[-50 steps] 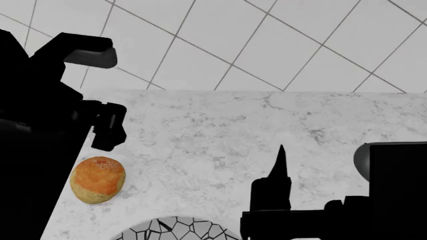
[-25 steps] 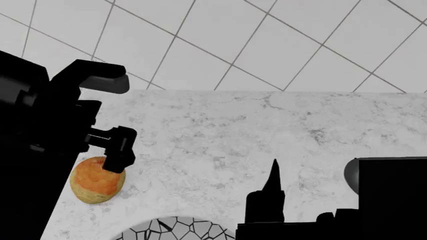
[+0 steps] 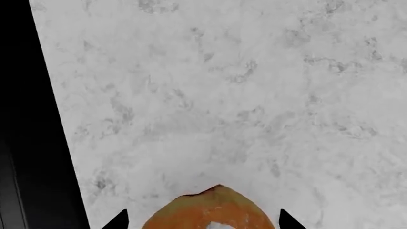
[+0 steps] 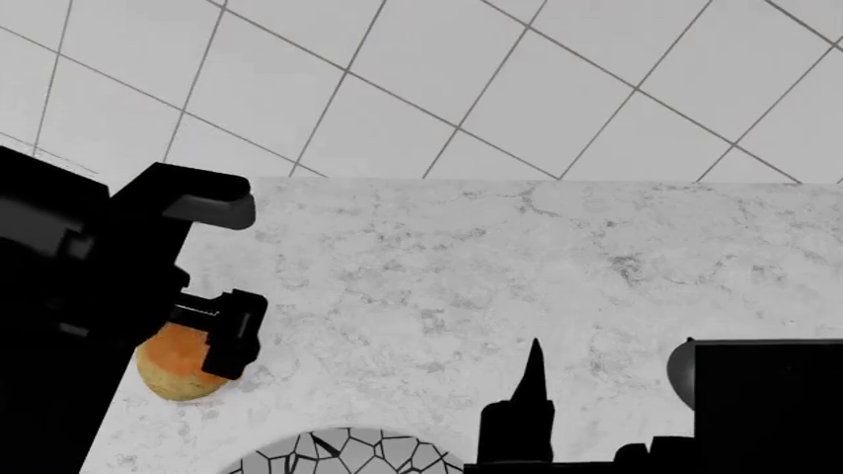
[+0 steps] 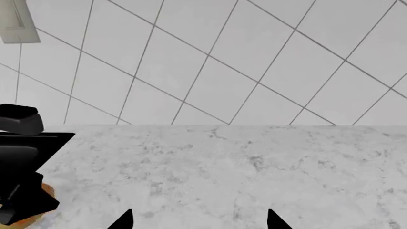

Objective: Place the pastries on the plates.

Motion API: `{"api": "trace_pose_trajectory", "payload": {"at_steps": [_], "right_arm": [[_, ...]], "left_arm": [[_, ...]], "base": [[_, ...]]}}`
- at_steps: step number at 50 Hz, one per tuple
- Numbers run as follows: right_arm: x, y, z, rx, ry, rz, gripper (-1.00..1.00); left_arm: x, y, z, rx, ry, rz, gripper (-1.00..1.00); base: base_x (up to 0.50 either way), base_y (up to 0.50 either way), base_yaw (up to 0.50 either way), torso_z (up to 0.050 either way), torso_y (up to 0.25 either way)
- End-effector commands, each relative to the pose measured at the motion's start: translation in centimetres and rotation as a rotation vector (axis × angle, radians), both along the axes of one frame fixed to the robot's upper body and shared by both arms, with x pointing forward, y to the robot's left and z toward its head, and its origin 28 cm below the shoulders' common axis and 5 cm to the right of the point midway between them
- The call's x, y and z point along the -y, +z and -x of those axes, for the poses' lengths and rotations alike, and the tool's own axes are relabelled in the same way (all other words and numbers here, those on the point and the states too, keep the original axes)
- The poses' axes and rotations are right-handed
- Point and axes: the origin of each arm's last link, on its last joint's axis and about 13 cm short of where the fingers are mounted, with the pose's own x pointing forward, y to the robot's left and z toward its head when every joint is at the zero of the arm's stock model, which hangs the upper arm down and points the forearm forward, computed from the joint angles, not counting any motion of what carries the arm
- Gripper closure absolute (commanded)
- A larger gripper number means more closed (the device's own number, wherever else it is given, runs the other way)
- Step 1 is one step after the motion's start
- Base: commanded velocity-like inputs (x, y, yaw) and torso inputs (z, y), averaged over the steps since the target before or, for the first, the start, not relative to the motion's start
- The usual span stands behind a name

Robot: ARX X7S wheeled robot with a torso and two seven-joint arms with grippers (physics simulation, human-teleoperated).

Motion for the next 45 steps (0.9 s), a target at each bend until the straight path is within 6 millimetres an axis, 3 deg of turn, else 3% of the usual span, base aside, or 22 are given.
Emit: {"api": "trace_pose_trajectory", "payload": {"at_steps": [1, 6, 7, 13, 21, 30, 37, 45], "right_arm": [[-0.1, -0.1, 0.0, -0.002, 0.001, -0.002, -1.00], [-0.1, 0.0, 0.0, -0.002, 0.001, -0.001, -1.00], [-0.1, 0.0, 0.1, -0.001, 0.001, -0.001, -1.00], [-0.1, -0.1, 0.1, -0.002, -0.003, -0.003, -1.00], [-0.1, -0.1, 0.1, -0.001, -0.005, -0.003, -1.00], [-0.1, 0.0, 0.0, 0.001, -0.004, -0.004, -1.00], [0.1, 0.1, -0.1, 0.007, -0.008, -0.007, -1.00], [-0.1, 1.2, 0.0, 0.093, -0.004, -0.005, -1.00]], "left_arm": [[-0.1, -1.6, 0.2, -0.026, -0.001, -0.003, -1.00], [0.0, -2.3, 0.3, -0.037, -0.002, -0.004, -1.00], [0.0, -2.3, 0.3, -0.033, 0.004, -0.009, 1.00], [-0.3, -1.4, 0.1, -0.012, 0.014, -0.007, 1.00], [-0.3, 1.3, -0.3, 0.048, 0.000, -0.003, 1.00], [-0.4, 7.4, -0.5, 0.194, -0.015, 0.050, 1.00], [-0.5, 9.9, -0.5, 0.290, -0.021, 0.124, 1.00], [-0.7, 11.6, 3.1, 0.437, -0.044, 0.271, 1.00]], "base": [[0.00, 0.00, 0.00, 0.000, 0.000], [0.00, 0.00, 0.00, 0.000, -0.002], [0.00, 0.00, 0.00, 0.000, 0.000], [0.00, 0.00, 0.00, 0.000, -0.006], [0.00, 0.00, 0.00, 0.000, -0.001], [0.00, 0.00, 0.00, 0.000, 0.000], [0.00, 0.00, 0.00, 0.000, 0.000], [0.00, 0.00, 0.00, 0.000, 0.000]]}}
